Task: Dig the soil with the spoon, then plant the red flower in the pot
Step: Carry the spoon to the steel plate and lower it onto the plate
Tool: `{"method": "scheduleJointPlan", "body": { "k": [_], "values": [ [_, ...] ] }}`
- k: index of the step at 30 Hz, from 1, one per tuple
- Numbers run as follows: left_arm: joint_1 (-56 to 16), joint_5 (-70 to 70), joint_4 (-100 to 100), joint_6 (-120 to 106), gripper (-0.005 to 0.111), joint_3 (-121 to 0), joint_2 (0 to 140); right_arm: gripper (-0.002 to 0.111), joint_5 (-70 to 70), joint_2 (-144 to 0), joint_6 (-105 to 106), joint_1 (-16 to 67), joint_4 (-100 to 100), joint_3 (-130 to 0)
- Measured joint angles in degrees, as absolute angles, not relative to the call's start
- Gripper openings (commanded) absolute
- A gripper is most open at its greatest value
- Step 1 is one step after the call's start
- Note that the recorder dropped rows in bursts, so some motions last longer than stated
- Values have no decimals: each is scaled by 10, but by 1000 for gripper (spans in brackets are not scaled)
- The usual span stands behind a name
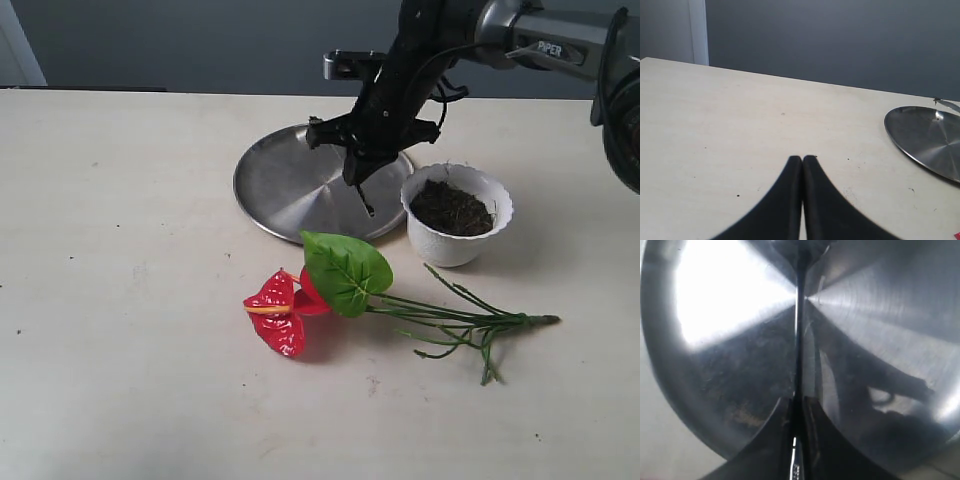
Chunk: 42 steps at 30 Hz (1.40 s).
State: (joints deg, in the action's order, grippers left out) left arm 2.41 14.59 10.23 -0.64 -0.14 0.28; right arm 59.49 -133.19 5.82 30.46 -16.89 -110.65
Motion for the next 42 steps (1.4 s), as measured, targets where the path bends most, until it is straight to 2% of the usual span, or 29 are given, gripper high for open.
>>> {"method": "scheduleJointPlan", "body": {
  "k": [27, 30, 34, 35, 37, 42],
  "values": [
    [24, 146, 102, -6, 0, -1, 3, -1, 526, -1376, 100, 305, -176, -1109],
    [24, 146, 102, -6, 0, -1, 3, 9, 528, -1376, 110, 305, -182, -1109],
    [24, 146, 102, -6, 0, -1, 3, 39, 528, -1376, 114, 305, -185, -1109],
    [24, 146, 102, -6, 0, -1, 3, 43, 529, -1376, 115, 305, -185, -1109],
    [24, 146, 102, -6, 0, -1, 3, 46, 532, -1376, 116, 305, -185, -1109],
    [24, 146, 102, -6, 0, -1, 3, 43, 545, -1376, 117, 305, -188, -1109]
  ]
}}
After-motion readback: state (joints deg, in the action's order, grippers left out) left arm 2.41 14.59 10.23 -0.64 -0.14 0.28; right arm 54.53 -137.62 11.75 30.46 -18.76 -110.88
